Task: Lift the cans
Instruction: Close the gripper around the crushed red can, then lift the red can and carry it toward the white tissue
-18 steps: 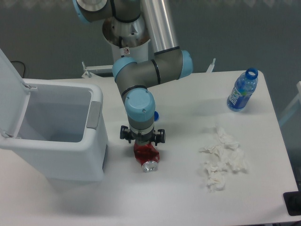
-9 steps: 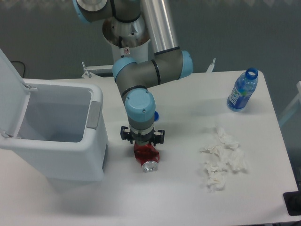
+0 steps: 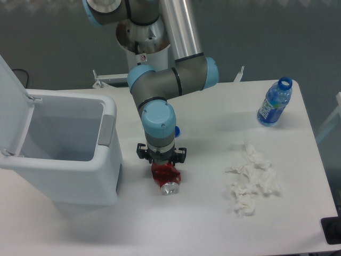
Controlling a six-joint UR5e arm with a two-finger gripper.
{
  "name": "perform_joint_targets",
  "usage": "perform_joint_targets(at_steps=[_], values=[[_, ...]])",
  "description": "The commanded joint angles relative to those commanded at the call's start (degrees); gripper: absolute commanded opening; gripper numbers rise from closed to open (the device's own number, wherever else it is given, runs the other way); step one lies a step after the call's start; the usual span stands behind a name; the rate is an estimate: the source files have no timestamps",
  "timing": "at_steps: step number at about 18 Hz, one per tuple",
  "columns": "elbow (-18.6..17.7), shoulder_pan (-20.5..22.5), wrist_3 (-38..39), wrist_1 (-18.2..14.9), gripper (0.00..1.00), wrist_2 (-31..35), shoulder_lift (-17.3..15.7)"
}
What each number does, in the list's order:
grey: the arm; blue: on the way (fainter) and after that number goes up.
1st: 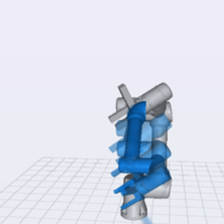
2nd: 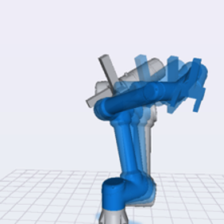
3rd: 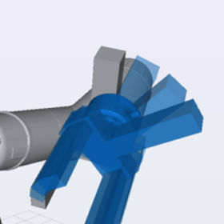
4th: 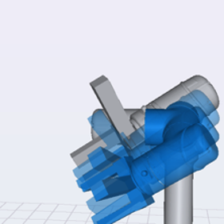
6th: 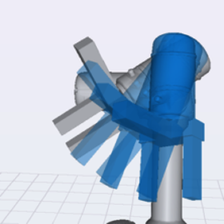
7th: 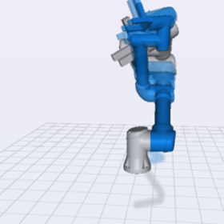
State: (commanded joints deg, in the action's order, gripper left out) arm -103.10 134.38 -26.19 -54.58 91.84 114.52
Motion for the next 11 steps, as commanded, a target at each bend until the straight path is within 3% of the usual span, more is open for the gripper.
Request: perform_joint_targets(at_steps=[11], values=[[0.3,0.0,0.0,0.0,0.66,0.0,0.1]])
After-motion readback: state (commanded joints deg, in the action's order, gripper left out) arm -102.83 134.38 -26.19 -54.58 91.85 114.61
